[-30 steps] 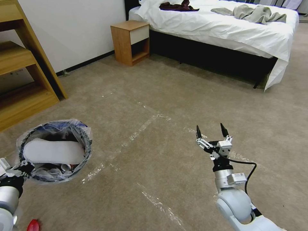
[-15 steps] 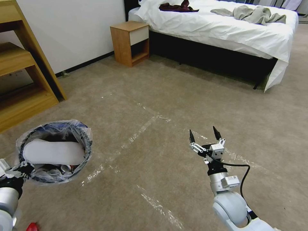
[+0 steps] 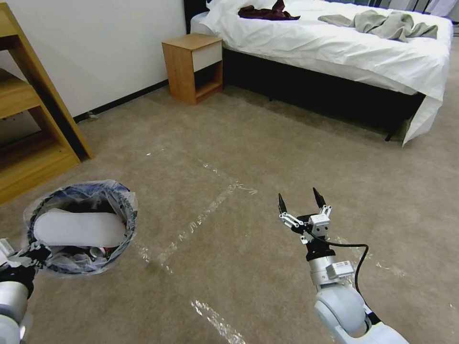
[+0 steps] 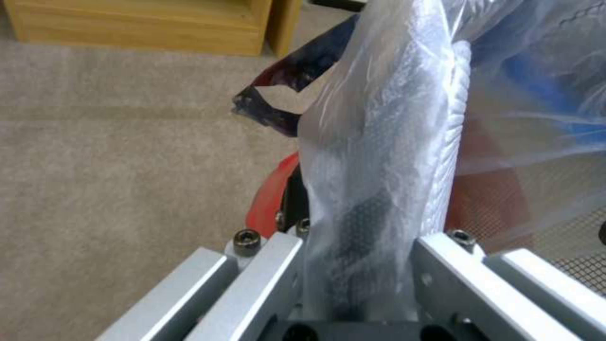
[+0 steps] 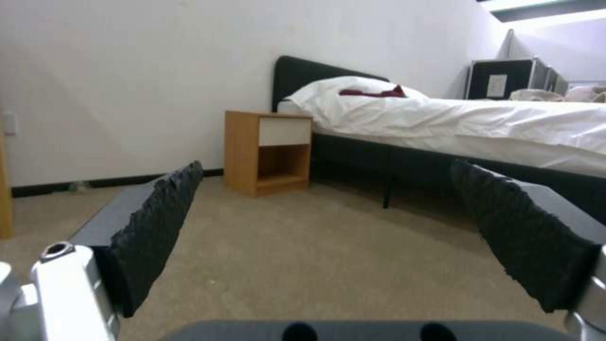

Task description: Pick up the trash bin and place the garbage on the floor into it.

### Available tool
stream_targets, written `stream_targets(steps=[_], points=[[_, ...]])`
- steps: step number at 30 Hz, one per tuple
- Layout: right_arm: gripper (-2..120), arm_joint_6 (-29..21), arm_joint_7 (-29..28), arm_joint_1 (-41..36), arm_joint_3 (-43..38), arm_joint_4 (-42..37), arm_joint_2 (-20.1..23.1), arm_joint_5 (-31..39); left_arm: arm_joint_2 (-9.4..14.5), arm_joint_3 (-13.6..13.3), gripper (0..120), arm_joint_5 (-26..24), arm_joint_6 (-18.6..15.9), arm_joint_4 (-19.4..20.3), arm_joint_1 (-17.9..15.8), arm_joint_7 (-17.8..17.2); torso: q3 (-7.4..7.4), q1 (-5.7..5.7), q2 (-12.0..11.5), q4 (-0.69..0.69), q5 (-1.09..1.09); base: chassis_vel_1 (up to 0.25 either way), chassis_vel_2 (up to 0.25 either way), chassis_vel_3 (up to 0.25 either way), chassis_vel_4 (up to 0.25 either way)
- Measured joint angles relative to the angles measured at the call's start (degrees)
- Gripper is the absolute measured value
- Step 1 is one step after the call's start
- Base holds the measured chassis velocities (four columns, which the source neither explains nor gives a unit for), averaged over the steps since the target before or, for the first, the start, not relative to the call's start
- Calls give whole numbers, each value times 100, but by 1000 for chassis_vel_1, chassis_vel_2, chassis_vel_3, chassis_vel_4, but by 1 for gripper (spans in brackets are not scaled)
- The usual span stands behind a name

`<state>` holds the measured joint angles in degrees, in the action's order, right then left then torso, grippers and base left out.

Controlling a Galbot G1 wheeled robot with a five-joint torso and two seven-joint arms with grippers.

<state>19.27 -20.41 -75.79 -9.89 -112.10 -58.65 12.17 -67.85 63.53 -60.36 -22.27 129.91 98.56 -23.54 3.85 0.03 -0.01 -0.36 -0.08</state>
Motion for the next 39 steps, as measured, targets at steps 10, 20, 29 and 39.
stream_targets(steps=[10,20,29,39], points=[[100,-1,8,12,90,1,-6,-69,-5,8,0,6,8,43,39,3,0,0,0,0,0,-132,124,134,-120],[98,6,28,48,133,30,20,-90,-13,14,0,23,16,78,78,8,0,0,0,0,0,-133,141,134,-137],[99,24,44,60,212,48,13,-111,-18,24,0,27,22,100,111,7,0,0,0,1,-1,-161,165,156,-165],[99,37,67,154,314,88,58,-123,-25,32,0,31,25,96,97,4,0,0,1,1,0,-144,148,149,-150]])
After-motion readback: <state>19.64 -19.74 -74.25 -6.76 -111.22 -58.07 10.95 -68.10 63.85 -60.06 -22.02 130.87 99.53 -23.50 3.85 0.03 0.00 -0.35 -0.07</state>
